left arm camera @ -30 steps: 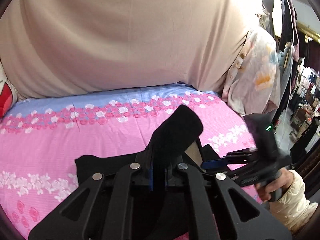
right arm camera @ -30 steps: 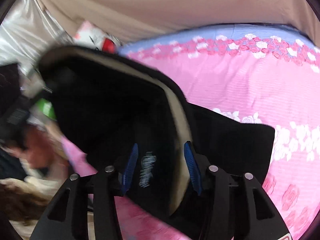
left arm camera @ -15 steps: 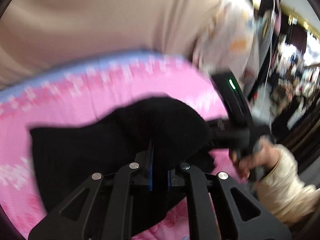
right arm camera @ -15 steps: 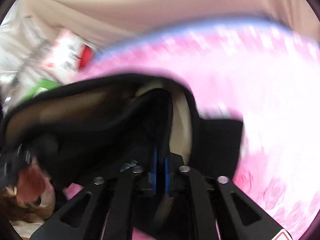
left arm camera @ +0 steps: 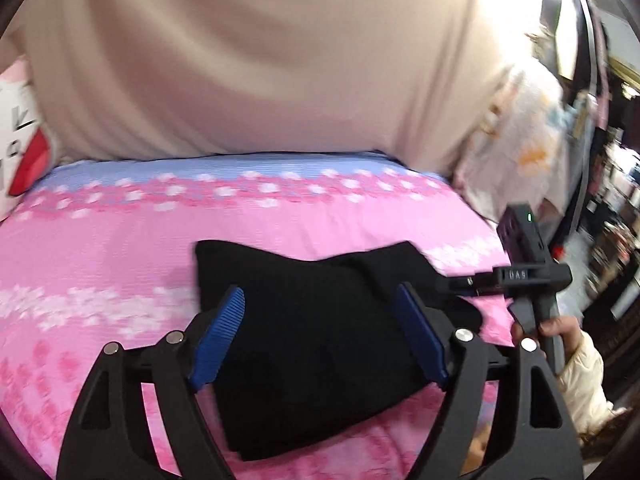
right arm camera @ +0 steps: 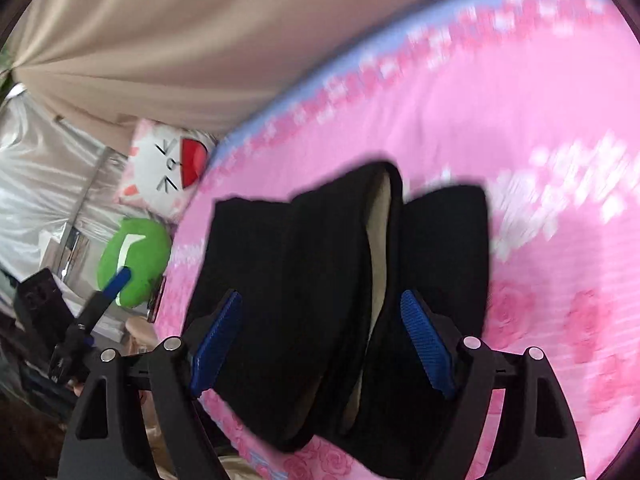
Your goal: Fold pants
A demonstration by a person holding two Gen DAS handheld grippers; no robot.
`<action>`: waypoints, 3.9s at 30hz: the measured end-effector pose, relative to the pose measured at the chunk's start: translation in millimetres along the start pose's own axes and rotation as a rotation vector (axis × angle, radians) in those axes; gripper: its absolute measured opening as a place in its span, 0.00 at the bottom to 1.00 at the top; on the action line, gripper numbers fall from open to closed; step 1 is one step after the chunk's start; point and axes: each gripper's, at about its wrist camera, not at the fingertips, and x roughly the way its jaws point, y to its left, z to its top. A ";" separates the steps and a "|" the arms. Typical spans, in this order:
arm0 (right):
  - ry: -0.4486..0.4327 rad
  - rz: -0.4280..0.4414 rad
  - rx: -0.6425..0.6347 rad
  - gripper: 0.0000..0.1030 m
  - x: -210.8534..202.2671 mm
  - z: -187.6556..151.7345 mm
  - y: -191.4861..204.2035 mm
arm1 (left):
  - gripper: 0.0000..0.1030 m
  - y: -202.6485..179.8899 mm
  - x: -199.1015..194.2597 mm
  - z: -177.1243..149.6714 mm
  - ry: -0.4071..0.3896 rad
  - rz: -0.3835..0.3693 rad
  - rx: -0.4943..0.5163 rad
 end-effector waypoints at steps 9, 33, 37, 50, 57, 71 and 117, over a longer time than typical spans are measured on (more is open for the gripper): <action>-0.083 -0.162 -0.216 0.11 0.3 -21.9 54.9 | 0.73 15.6 29.4 -25.0 0.109 0.073 -0.058; -0.153 -0.380 -0.059 0.13 26.9 56.9 13.2 | 0.81 19.6 83.1 -55.4 0.266 0.277 -0.052; -0.153 -0.237 -0.219 0.30 27.1 26.0 69.7 | 0.82 20.6 85.0 -55.0 0.274 0.281 -0.052; -0.069 -0.469 -0.396 0.35 29.5 -61.5 76.7 | 0.84 20.7 85.3 -55.5 0.288 0.303 -0.061; -0.210 -0.454 -0.271 0.39 -27.2 -66.8 60.8 | 0.84 15.5 78.5 -57.0 0.295 0.333 -0.061; -0.312 -0.445 -0.123 0.51 -61.8 -79.8 25.8 | 0.85 39.1 62.4 -81.7 0.327 0.418 -0.036; -0.518 -0.148 -0.453 0.32 -181.8 -65.5 199.0 | 0.16 -33.0 -138.4 74.3 -0.133 -0.151 -0.012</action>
